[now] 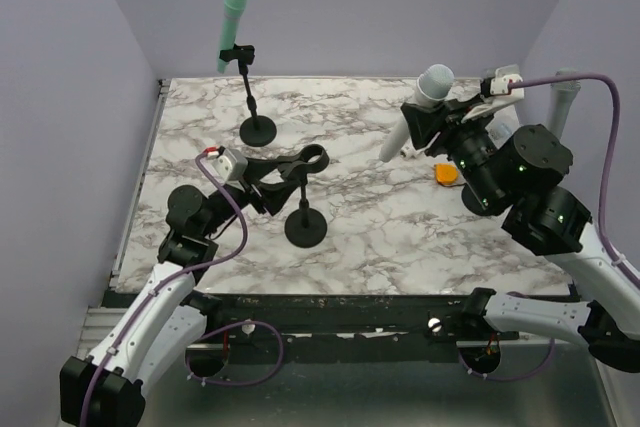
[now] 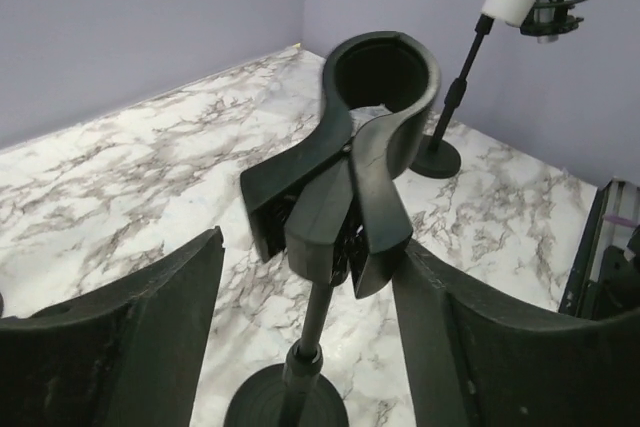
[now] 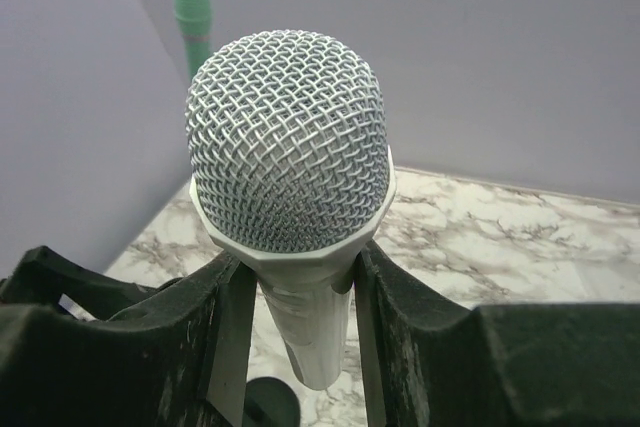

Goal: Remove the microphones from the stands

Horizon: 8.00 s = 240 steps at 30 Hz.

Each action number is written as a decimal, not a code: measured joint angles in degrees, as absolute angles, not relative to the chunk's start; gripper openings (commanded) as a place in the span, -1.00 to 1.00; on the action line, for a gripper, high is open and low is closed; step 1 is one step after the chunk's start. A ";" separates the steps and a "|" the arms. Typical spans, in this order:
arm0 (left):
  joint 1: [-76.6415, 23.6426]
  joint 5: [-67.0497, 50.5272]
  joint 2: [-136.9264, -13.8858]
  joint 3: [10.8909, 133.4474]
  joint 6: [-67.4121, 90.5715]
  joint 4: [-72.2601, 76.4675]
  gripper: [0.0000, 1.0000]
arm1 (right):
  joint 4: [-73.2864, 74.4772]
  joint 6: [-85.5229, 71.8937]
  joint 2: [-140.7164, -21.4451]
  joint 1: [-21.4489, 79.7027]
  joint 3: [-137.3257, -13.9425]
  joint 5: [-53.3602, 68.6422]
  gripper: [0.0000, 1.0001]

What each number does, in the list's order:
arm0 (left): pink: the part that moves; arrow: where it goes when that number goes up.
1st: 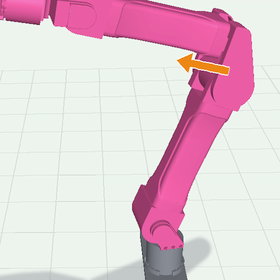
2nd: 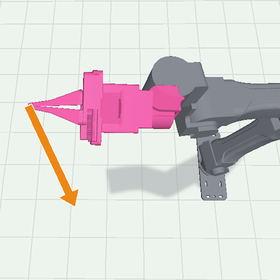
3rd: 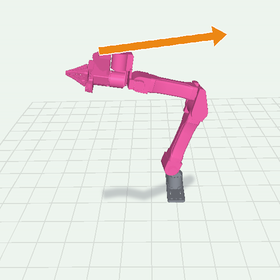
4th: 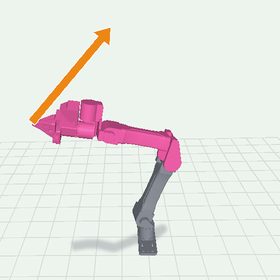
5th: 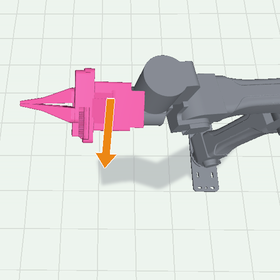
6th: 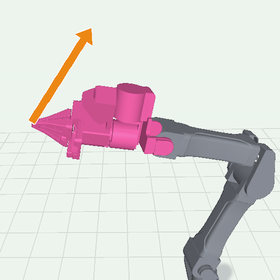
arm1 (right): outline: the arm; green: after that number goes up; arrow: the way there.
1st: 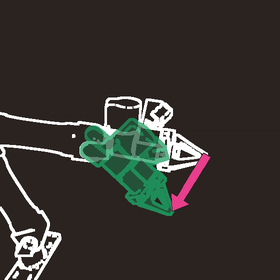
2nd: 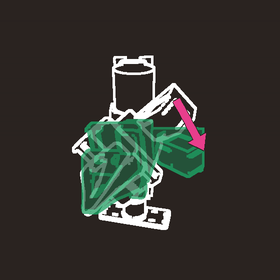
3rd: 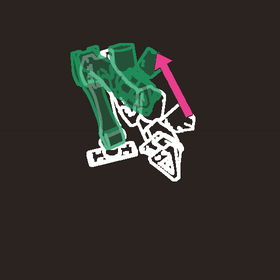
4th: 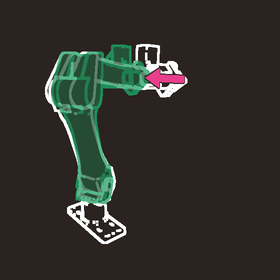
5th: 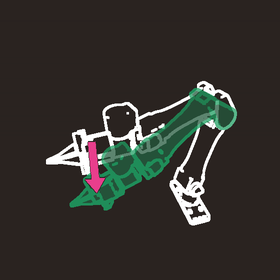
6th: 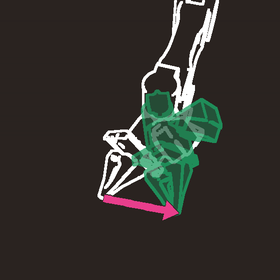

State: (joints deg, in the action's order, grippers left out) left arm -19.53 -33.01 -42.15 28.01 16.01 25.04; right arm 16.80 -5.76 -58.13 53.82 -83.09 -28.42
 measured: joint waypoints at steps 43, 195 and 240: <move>-16.19 -31.57 -48.58 47.35 55.88 -10.68 0.70 | 21.15 -12.03 -56.99 53.84 -74.67 -24.47 -0.99; -19.90 9.39 -41.23 52.95 10.37 -8.93 0.83 | 25.15 -11.18 -156.29 26.24 -147.04 -22.33 0.73; -8.93 7.90 -95.68 102.37 4.47 -12.19 0.72 | 8.12 -32.47 -72.77 33.61 -67.75 7.99 0.94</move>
